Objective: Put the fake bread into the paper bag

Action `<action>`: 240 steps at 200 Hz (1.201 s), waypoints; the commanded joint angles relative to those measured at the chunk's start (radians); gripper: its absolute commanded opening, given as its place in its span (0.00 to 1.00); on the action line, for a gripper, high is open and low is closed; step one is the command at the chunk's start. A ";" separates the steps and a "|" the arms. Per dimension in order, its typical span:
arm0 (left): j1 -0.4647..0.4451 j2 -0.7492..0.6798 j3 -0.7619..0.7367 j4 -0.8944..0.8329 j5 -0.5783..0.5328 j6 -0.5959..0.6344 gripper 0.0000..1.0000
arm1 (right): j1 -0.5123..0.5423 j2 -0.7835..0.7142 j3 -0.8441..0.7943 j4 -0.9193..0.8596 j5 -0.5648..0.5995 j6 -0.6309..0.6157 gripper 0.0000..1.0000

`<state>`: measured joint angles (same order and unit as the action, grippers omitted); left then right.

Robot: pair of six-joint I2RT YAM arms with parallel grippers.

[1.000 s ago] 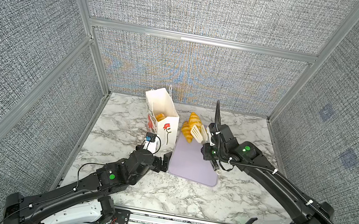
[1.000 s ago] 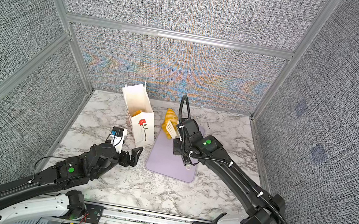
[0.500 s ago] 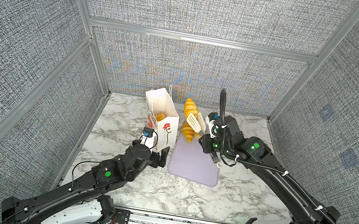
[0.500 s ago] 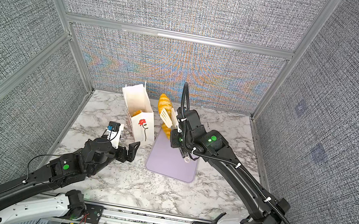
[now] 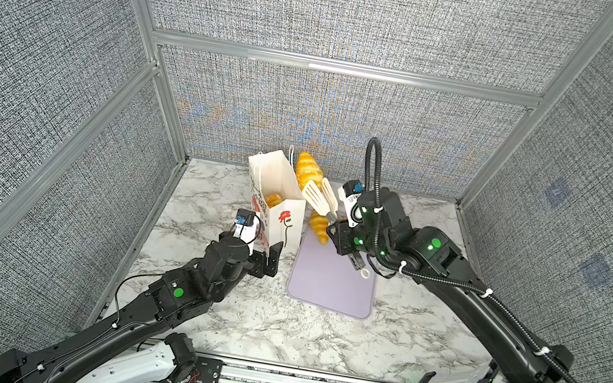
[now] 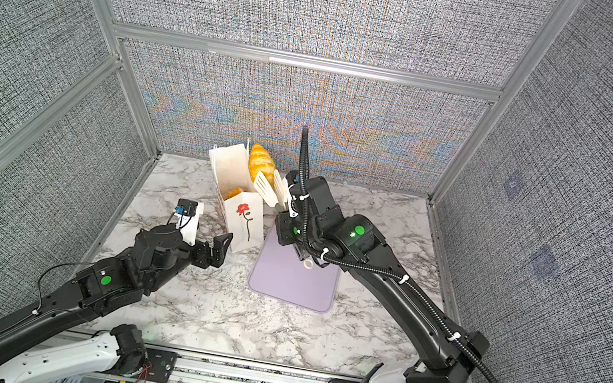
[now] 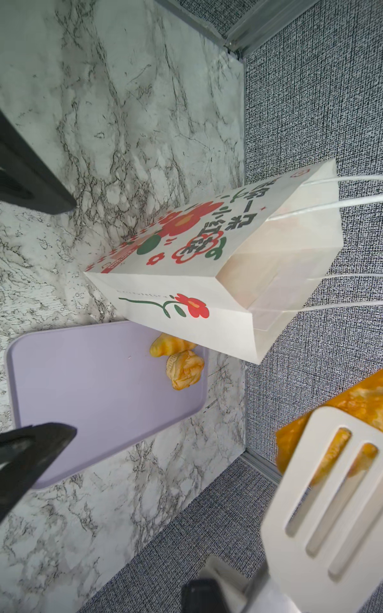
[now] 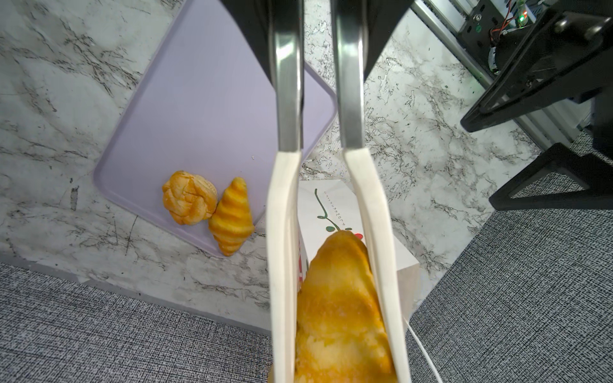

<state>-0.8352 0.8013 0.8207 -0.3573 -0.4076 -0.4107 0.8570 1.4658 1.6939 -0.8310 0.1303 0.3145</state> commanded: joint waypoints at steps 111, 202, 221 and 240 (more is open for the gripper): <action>0.087 -0.053 -0.024 -0.061 0.061 -0.003 1.00 | 0.051 0.163 0.161 0.077 0.012 -0.040 0.33; 0.091 -0.104 -0.059 -0.084 0.050 -0.025 1.00 | 0.027 0.269 0.219 0.063 0.044 -0.044 0.33; 0.091 -0.105 -0.066 -0.083 0.052 -0.028 0.99 | 0.026 0.285 0.229 0.055 0.050 -0.049 0.34; 0.091 -0.102 -0.073 -0.082 0.056 -0.031 0.99 | 0.025 0.306 0.247 0.040 0.053 -0.052 0.35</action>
<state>-0.7444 0.6971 0.7532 -0.4419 -0.3565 -0.4274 0.8829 1.7561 1.9190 -0.8116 0.1665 0.2668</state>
